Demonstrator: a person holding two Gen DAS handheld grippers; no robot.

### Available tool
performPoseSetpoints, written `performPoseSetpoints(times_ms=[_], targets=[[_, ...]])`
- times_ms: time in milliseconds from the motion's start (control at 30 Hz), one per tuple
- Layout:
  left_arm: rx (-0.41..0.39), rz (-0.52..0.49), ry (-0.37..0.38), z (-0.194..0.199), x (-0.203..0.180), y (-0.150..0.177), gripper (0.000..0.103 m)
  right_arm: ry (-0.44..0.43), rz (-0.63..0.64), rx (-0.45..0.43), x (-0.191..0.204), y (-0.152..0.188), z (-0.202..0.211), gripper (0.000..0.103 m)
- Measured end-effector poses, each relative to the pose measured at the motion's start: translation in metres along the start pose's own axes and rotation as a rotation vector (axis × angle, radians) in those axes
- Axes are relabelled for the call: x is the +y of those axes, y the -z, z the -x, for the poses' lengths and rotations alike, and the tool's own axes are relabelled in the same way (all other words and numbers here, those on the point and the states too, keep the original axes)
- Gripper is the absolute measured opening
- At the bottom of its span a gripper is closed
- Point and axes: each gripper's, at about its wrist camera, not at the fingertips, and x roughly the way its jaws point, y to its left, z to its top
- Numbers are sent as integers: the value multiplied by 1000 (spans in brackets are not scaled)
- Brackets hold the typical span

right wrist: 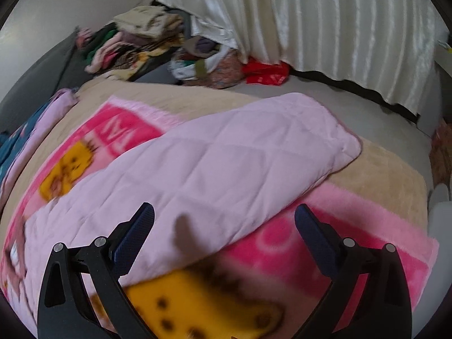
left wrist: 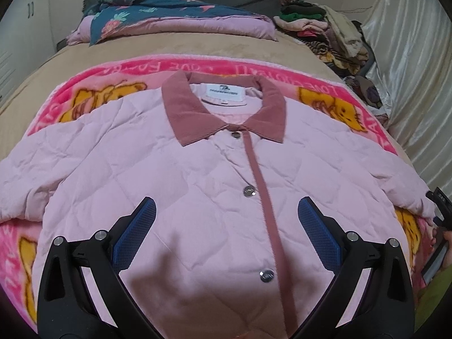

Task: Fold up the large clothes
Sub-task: 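Close the right tool on the jacket sleeve cuff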

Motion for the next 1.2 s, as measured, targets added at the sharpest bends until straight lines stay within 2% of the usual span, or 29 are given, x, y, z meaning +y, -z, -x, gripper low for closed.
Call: performPoseSetpoints(times_ms=[233, 433, 500, 533, 567, 600, 667, 767, 967, 1200], targets=[[-1, 26, -18, -9, 16, -7, 94, 75, -118, 34, -34, -18, -40, 99], [-21, 50, -46, -9, 28, -14, 94, 54, -243, 63, -61, -31, -65, 98], [-26, 59, -51, -7, 32, -14, 94, 31, -286, 66, -69, -32, -69, 89], [-29, 63, -53, -5, 34, -15, 94, 26, -290, 57, -70, -33, -69, 79], [-31, 65, -54, -4, 35, -15, 94, 20, -283, 39, -69, -35, -66, 62], [-35, 65, -56, -2, 37, -16, 94, 2, -267, 19, -68, -37, -62, 56], [-46, 60, -67, 4, 40, -16, 94, -27, -193, -32, -58, -42, -47, 38], [-53, 69, -73, 12, 43, -15, 94, -66, -62, -119, -38, -51, -18, 27], [-69, 101, -80, 28, 53, -17, 94, -220, 125, -257, 18, -62, 57, 17], [-112, 97, -123, 49, 61, -20, 94, -398, 259, -355, 77, -59, 131, 15]])
